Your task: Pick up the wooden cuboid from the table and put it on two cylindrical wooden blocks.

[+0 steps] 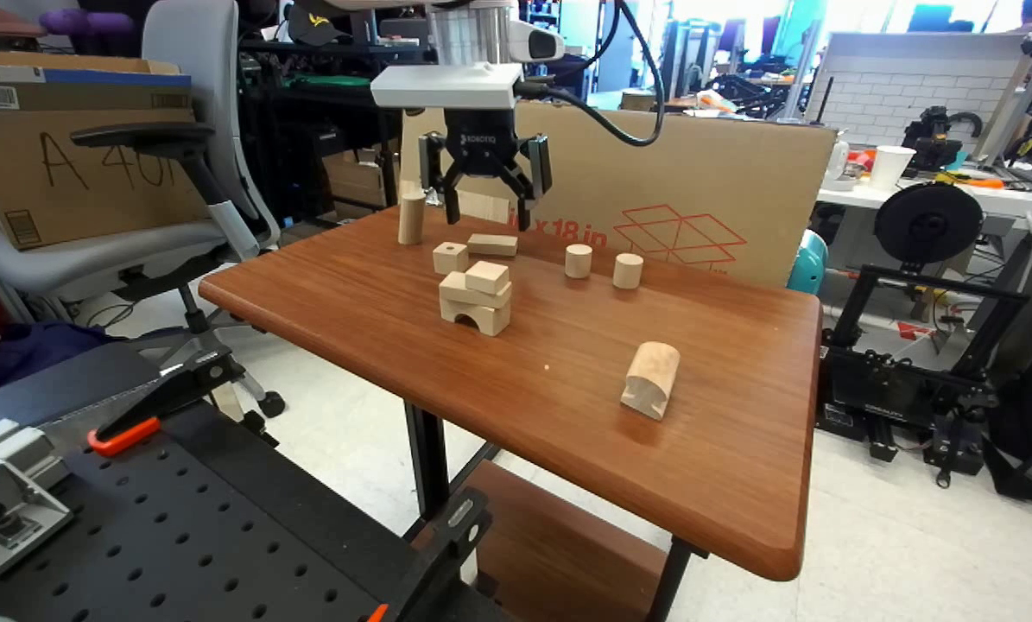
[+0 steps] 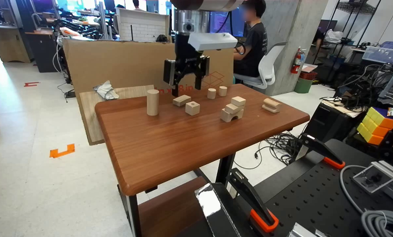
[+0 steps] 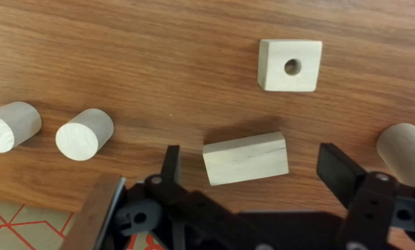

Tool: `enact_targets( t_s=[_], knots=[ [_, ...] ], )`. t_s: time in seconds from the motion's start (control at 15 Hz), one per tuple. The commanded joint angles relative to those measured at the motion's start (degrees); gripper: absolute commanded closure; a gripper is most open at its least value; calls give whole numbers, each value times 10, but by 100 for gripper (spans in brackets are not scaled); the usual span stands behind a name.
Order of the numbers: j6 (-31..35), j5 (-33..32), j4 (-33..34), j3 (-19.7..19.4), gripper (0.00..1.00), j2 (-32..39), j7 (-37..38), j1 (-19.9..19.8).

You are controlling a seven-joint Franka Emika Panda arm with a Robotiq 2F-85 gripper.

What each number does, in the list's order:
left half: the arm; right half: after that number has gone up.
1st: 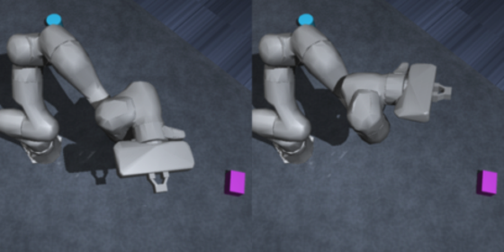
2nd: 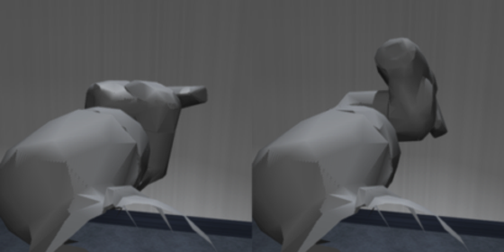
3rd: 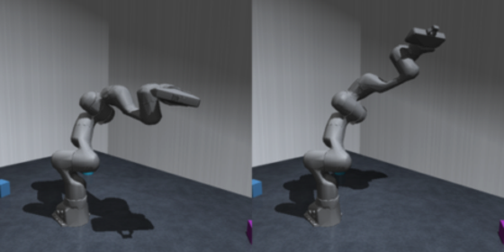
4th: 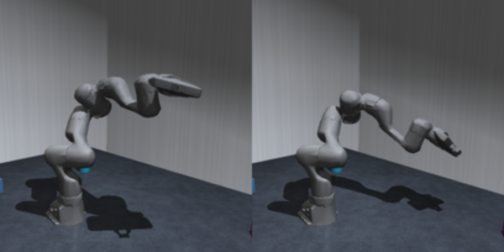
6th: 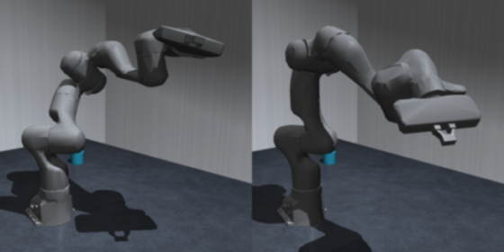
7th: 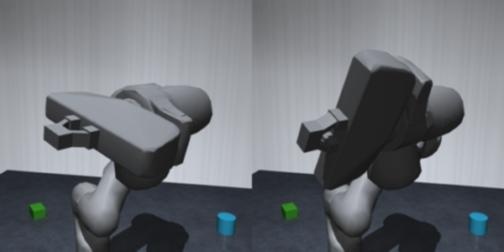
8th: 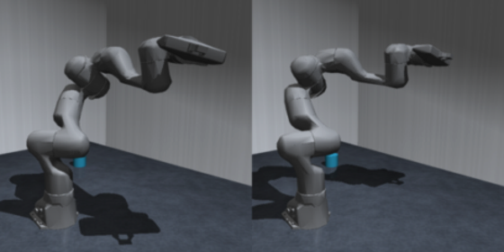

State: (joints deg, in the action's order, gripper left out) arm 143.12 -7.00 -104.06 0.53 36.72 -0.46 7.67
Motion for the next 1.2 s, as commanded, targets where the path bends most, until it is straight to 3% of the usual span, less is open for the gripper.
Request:
enact_targets(
  t_s=[0.0,0.87,0.93,1.0,1.13],
  knots=[
    [-22,-21,36,-7,0,25,5,8],
    [-51,-37,99,-14,0,78,7,19],
    [-62,-39,104,-14,25,80,3,19],
    [-69,-42,108,-15,26,82,3,19],
    [-80,-45,107,-10,42,77,-5,17]
  ],
)
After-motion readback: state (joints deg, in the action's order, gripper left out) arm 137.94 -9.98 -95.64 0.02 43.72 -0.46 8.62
